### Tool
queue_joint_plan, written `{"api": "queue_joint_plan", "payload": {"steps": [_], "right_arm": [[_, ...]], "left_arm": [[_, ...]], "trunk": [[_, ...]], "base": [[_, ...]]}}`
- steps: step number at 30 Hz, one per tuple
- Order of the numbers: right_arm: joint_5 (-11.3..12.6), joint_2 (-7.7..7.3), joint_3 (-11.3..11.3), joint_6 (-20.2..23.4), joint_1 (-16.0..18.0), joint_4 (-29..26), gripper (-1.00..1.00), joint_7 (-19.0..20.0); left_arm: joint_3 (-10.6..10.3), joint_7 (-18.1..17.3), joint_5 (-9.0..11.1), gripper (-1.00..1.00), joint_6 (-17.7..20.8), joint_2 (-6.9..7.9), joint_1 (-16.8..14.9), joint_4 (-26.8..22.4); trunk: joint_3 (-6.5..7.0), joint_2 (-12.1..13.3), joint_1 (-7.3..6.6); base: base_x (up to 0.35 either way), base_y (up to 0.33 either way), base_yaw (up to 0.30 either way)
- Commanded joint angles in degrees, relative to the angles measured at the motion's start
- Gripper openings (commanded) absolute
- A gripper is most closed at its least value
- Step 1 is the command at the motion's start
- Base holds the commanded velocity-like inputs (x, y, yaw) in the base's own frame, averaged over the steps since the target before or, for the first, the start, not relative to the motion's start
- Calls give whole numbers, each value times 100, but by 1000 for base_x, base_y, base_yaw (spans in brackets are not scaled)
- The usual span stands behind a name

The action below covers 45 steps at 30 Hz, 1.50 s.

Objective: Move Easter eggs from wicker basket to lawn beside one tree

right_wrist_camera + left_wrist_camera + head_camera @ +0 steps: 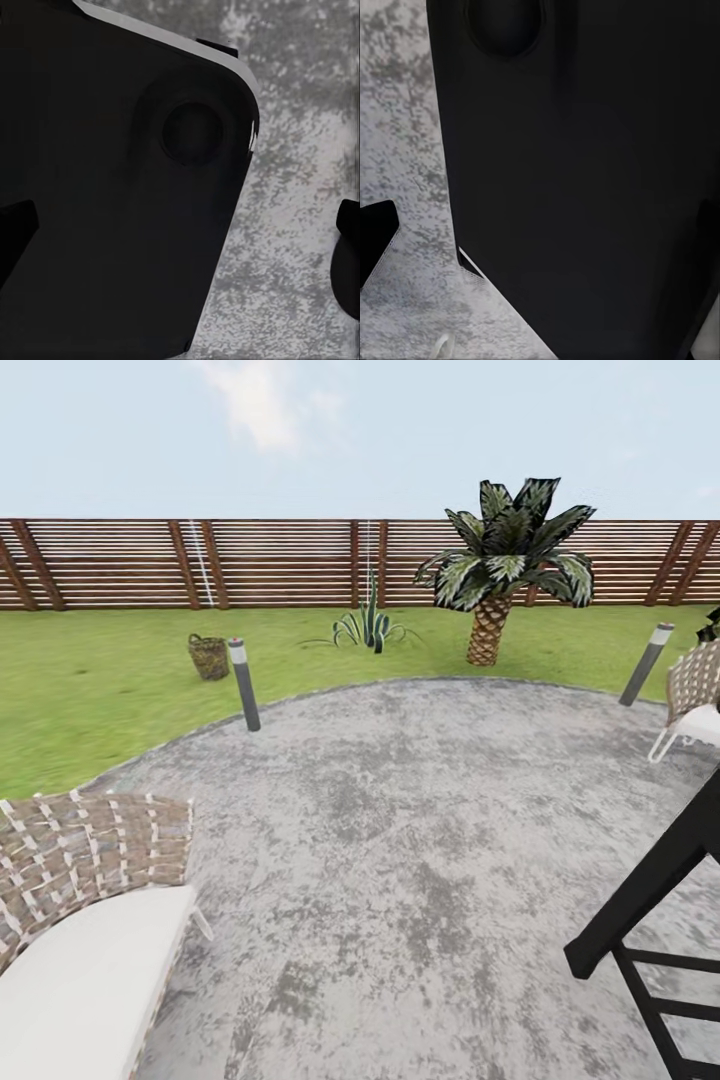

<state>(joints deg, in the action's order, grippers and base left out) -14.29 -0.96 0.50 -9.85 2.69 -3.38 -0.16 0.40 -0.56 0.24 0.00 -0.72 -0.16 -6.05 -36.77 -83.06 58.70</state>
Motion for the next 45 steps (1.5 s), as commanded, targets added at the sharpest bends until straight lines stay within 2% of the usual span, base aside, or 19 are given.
{"api": "queue_joint_plan", "payload": {"steps": [1, 45], "right_arm": [[-21, -1, 3, -17, 3, 4, 100, -2], [-21, -10, 3, -17, 3, 4, 100, -2]], "left_arm": [[4, -6, 2, 100, 0, 0, 0, -2], [4, -6, 2, 100, 0, -8, 1, -2]], "trunk": [[-5, -2, 3], [-5, -2, 3]], "base": [[339, 0, -1], [339, 0, 0]]}}
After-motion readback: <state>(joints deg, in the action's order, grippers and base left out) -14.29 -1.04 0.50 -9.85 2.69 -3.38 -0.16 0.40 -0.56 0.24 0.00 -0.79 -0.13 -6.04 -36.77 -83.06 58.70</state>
